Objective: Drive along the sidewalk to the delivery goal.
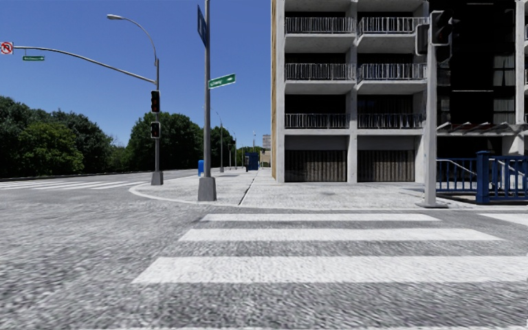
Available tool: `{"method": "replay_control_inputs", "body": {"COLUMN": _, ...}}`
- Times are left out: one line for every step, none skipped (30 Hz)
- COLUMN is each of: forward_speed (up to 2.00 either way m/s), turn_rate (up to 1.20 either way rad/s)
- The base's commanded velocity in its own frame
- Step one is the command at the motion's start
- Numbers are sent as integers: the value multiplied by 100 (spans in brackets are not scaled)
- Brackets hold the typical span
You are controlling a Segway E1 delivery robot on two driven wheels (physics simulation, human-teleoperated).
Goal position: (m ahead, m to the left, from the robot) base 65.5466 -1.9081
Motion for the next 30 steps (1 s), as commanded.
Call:
{"method": "replay_control_inputs", "body": {"forward_speed": 200, "turn_rate": 0}}
{"method": "replay_control_inputs", "body": {"forward_speed": 200, "turn_rate": 0}}
{"method": "replay_control_inputs", "body": {"forward_speed": 200, "turn_rate": 0}}
{"method": "replay_control_inputs", "body": {"forward_speed": 200, "turn_rate": 0}}
{"method": "replay_control_inputs", "body": {"forward_speed": 200, "turn_rate": 0}}
{"method": "replay_control_inputs", "body": {"forward_speed": 200, "turn_rate": 0}}
{"method": "replay_control_inputs", "body": {"forward_speed": 200, "turn_rate": 0}}
{"method": "replay_control_inputs", "body": {"forward_speed": 200, "turn_rate": 0}}
{"method": "replay_control_inputs", "body": {"forward_speed": 200, "turn_rate": 0}}
{"method": "replay_control_inputs", "body": {"forward_speed": 200, "turn_rate": 0}}
{"method": "replay_control_inputs", "body": {"forward_speed": 200, "turn_rate": 0}}
{"method": "replay_control_inputs", "body": {"forward_speed": 200, "turn_rate": 0}}
{"method": "replay_control_inputs", "body": {"forward_speed": 200, "turn_rate": 0}}
{"method": "replay_control_inputs", "body": {"forward_speed": 200, "turn_rate": 0}}
{"method": "replay_control_inputs", "body": {"forward_speed": 200, "turn_rate": 0}}
{"method": "replay_control_inputs", "body": {"forward_speed": 200, "turn_rate": 0}}
{"method": "replay_control_inputs", "body": {"forward_speed": 200, "turn_rate": 0}}
{"method": "replay_control_inputs", "body": {"forward_speed": 200, "turn_rate": 0}}
{"method": "replay_control_inputs", "body": {"forward_speed": 200, "turn_rate": 0}}
{"method": "replay_control_inputs", "body": {"forward_speed": 200, "turn_rate": 0}}
{"method": "replay_control_inputs", "body": {"forward_speed": 200, "turn_rate": 0}}
{"method": "replay_control_inputs", "body": {"forward_speed": 200, "turn_rate": 0}}
{"method": "replay_control_inputs", "body": {"forward_speed": 200, "turn_rate": 0}}
{"method": "replay_control_inputs", "body": {"forward_speed": 200, "turn_rate": 0}}
{"method": "replay_control_inputs", "body": {"forward_speed": 200, "turn_rate": 0}}
{"method": "replay_control_inputs", "body": {"forward_speed": 200, "turn_rate": 0}}
{"method": "replay_control_inputs", "body": {"forward_speed": 200, "turn_rate": 0}}
{"method": "replay_control_inputs", "body": {"forward_speed": 200, "turn_rate": 0}}
{"method": "replay_control_inputs", "body": {"forward_speed": 200, "turn_rate": 0}}
{"method": "replay_control_inputs", "body": {"forward_speed": 200, "turn_rate": 0}}
